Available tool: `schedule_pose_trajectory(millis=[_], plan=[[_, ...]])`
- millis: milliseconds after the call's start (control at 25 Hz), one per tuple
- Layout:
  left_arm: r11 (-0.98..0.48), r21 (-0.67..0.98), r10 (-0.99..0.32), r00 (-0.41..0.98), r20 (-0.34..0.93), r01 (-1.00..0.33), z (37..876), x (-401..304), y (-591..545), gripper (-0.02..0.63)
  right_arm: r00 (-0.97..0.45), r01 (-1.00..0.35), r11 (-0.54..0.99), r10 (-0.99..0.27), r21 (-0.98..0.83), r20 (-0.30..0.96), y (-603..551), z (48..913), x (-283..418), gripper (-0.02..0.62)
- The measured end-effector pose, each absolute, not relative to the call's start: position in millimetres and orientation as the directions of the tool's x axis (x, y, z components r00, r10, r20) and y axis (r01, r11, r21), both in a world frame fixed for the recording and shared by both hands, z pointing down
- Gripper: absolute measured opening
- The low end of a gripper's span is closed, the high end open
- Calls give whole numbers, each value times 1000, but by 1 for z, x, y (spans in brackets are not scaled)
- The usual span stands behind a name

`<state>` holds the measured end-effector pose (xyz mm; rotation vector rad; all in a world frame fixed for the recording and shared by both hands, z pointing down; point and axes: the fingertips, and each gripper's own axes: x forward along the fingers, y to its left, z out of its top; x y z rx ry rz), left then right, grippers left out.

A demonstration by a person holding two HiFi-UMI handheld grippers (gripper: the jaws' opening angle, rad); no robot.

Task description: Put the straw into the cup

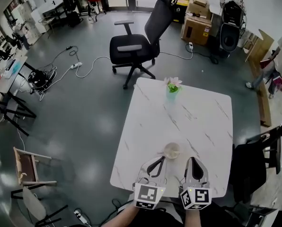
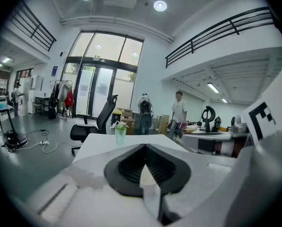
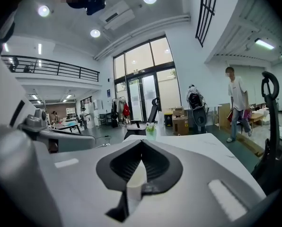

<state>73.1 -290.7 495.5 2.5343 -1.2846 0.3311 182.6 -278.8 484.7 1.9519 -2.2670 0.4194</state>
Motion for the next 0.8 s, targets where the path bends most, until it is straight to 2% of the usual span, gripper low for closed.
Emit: schedule_pose_trajectory(millis=[440, 800], plan=[[-581, 117, -777, 592, 215, -805, 452, 74, -275, 2, -223, -966, 198, -963, -169, 148, -262, 437, 160, 0], [-587, 71, -792, 591, 152, -806, 425, 75, -276, 2, -238, -954, 220, -969, -204, 70, -257, 413, 169, 0]])
